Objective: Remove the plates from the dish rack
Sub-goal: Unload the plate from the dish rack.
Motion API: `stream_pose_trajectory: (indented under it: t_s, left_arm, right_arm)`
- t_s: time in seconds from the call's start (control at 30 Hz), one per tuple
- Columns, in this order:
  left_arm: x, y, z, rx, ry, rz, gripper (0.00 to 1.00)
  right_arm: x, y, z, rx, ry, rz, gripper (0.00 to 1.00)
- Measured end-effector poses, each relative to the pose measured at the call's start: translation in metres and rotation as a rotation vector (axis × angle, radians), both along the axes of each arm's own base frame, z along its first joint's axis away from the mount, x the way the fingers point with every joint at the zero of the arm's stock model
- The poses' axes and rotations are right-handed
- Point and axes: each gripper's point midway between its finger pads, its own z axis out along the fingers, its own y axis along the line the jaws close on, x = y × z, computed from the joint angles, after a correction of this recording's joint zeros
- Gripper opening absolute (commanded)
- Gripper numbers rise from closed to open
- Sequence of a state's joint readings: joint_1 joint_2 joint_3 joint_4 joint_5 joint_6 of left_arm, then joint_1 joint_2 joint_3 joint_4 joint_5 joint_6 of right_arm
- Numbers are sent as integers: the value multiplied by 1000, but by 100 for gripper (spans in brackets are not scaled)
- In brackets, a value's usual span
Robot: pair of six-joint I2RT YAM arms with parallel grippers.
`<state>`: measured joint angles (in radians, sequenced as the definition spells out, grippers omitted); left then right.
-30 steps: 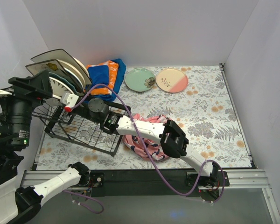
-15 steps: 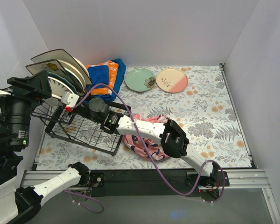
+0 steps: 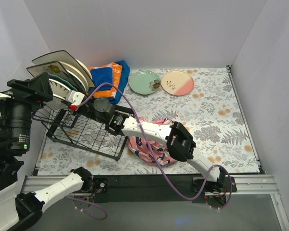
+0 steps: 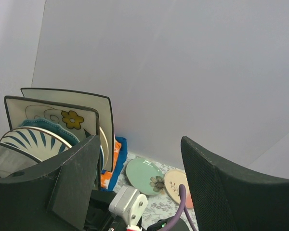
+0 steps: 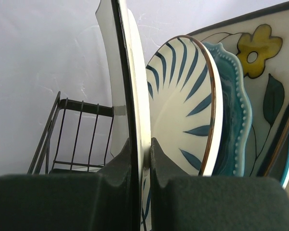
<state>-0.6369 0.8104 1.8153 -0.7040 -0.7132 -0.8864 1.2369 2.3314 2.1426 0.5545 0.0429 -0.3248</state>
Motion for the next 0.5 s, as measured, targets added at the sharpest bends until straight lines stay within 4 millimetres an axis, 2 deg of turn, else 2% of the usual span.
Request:
stream_pose_trajectory:
  t_s: [0.3, 0.5]
  left_arm:
    - [0, 0, 0, 0, 0, 2, 66]
    - [0, 1, 0, -1, 1, 5, 66]
  right_arm:
    - [3, -3, 2, 6, 25, 10, 1]
    - [1, -7, 12, 18, 24, 15, 1]
